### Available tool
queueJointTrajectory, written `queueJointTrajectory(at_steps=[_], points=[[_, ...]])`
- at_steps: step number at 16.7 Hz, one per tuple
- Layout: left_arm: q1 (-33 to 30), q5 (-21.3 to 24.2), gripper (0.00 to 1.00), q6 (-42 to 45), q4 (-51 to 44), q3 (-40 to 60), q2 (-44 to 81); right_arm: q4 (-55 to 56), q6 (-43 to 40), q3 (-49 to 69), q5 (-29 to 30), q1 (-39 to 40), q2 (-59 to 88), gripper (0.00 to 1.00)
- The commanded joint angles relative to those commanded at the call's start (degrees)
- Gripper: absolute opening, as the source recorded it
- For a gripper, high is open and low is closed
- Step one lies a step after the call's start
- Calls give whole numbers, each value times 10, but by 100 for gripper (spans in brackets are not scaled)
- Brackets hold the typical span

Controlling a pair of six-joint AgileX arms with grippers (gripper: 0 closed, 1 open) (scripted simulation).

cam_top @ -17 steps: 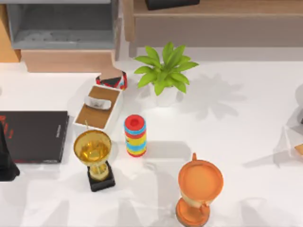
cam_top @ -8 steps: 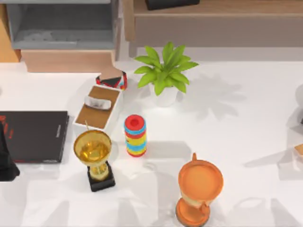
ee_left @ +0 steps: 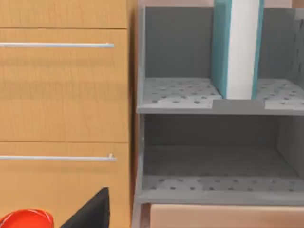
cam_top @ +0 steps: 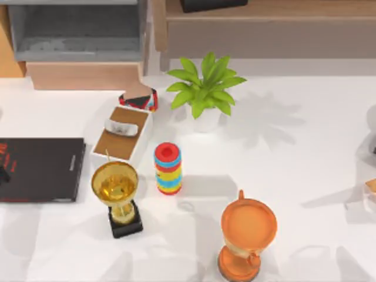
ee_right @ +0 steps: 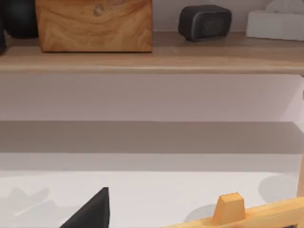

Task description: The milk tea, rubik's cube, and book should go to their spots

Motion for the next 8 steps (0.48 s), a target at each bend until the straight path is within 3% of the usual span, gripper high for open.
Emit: queueJointTrajectory(at_steps=[8], points=[[-48, -39, 100, -3, 155, 297, 469, 0, 0, 0, 0, 0, 0, 100]])
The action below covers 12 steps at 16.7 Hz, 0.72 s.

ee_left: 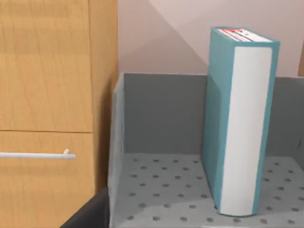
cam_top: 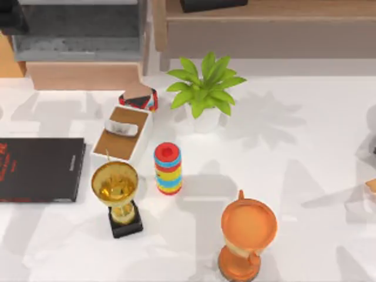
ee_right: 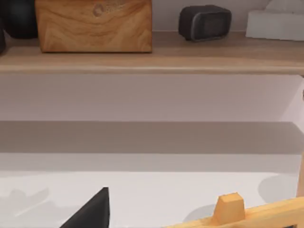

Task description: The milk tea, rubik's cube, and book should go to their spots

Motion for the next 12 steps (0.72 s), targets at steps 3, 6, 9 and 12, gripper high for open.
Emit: queueJointTrajectory(at_steps=[3, 6, 9, 12], points=[[-18, -15, 100, -1, 58, 113, 193, 0, 0, 0, 0, 0, 0, 100], [-33, -27, 100, -1, 107, 207, 346, 0, 0, 0, 0, 0, 0, 100], [-44, -36, 100, -2, 142, 274, 445, 0, 0, 0, 0, 0, 0, 100], [-49, -40, 100, -2, 159, 306, 489, 0, 0, 0, 0, 0, 0, 100]])
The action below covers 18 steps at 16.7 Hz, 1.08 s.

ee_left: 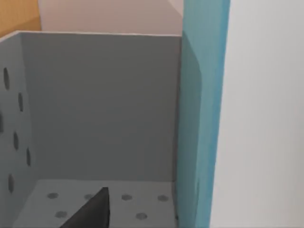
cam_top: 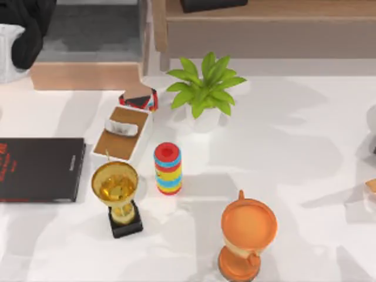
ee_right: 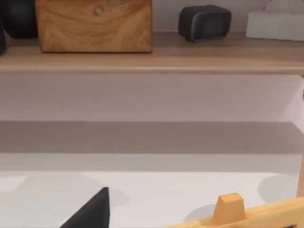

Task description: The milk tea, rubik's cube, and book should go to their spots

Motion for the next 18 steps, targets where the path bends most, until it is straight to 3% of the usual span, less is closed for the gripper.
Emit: queueJointTrajectory(at_steps=[17, 18], points=[[6, 7, 100, 0, -24, 86, 62, 0, 0, 0, 0, 0, 0, 100], [6, 7, 92, 0, -24, 86, 62, 0, 0, 0, 0, 0, 0, 100]])
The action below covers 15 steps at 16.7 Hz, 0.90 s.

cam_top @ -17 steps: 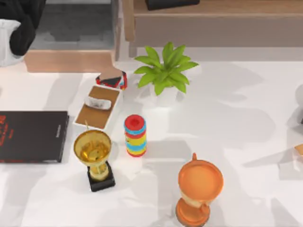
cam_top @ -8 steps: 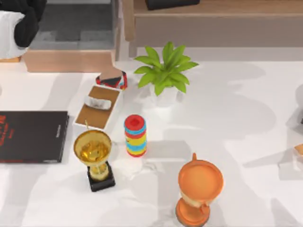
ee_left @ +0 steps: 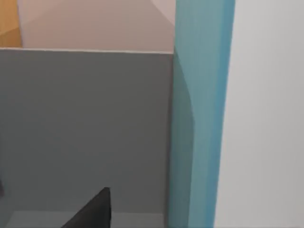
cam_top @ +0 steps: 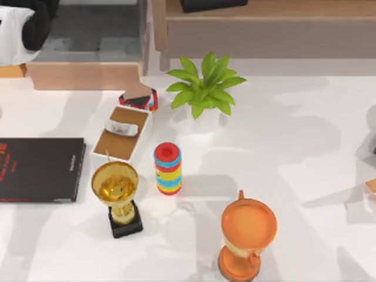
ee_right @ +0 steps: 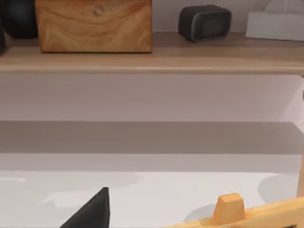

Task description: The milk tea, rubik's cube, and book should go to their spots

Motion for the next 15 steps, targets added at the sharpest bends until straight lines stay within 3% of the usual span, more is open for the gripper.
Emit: queueJointTrajectory(at_steps=[12, 15], points=[[0, 0, 2, 0, 0, 0, 0, 0, 0, 0, 0, 0, 0, 100], [0, 0, 0, 0, 0, 0, 0, 0, 0, 0, 0, 0, 0, 100]])
